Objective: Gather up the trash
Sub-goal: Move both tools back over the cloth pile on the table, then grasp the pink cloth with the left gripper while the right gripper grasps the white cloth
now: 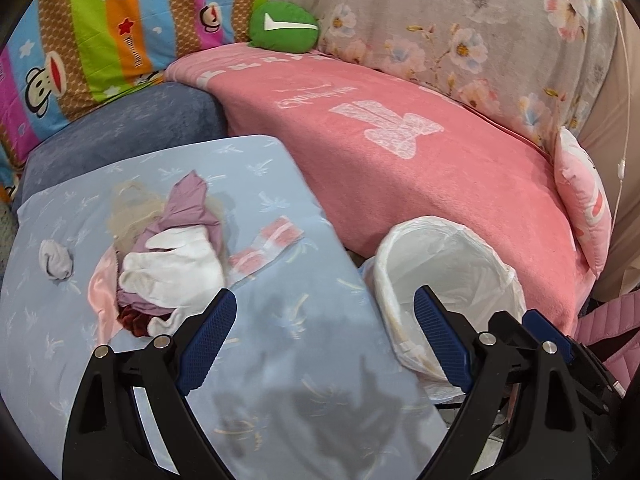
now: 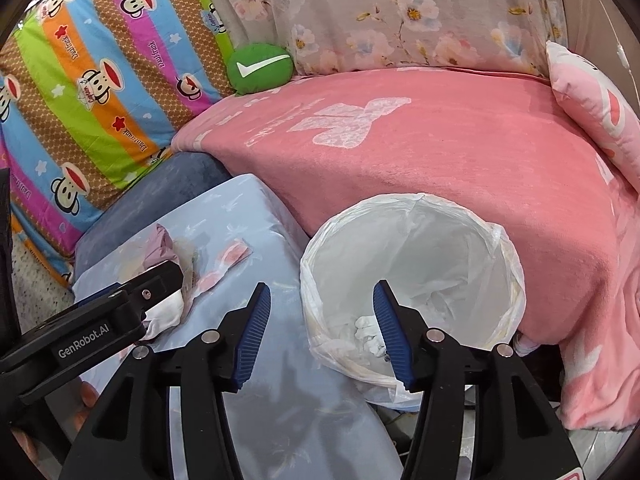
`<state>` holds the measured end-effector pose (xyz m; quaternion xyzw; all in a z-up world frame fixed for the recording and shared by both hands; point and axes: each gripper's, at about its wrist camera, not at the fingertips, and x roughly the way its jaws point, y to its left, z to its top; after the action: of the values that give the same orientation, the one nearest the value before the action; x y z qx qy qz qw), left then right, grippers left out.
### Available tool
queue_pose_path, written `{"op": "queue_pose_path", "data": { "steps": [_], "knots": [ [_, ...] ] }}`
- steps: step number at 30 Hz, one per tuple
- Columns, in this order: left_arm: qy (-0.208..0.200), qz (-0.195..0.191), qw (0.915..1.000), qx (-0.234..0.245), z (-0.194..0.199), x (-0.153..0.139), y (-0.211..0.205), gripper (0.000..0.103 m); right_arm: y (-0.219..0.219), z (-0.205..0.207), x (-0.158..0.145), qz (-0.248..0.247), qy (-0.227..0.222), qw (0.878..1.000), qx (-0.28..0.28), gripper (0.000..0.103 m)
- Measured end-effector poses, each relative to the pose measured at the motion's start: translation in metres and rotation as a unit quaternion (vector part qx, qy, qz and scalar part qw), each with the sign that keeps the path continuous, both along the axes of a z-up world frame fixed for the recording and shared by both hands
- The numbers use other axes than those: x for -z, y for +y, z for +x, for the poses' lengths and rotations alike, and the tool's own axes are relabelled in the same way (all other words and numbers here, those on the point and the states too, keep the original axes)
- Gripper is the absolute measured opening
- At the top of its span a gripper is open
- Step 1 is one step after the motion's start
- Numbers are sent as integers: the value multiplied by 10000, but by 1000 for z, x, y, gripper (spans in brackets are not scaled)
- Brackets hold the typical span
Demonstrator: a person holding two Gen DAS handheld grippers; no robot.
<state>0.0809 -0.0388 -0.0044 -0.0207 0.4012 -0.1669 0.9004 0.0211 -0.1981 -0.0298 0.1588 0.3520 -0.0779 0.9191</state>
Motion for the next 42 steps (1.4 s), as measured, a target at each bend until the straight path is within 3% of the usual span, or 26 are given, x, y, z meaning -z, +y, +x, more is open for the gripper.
{"op": "queue_pose_path", "data": {
  "steps": [13,24,28,42],
  "knots": [
    [244,10,9962,-831,7,21,72,86,58,23,6,-136,176,9980,-595,54],
    [699,-90,9840,-1637,22,50,149,86,110,50,24,-130,382,9927,-1141,54],
    [818,-130,9787,-1878,29,58,172,86,127,66,31,-64,409,9908,-1292,59],
    [1103,-292,9676,-2252,62,81,210,84,169,135,56,173,643,9865,-1494,59]
  ]
}}
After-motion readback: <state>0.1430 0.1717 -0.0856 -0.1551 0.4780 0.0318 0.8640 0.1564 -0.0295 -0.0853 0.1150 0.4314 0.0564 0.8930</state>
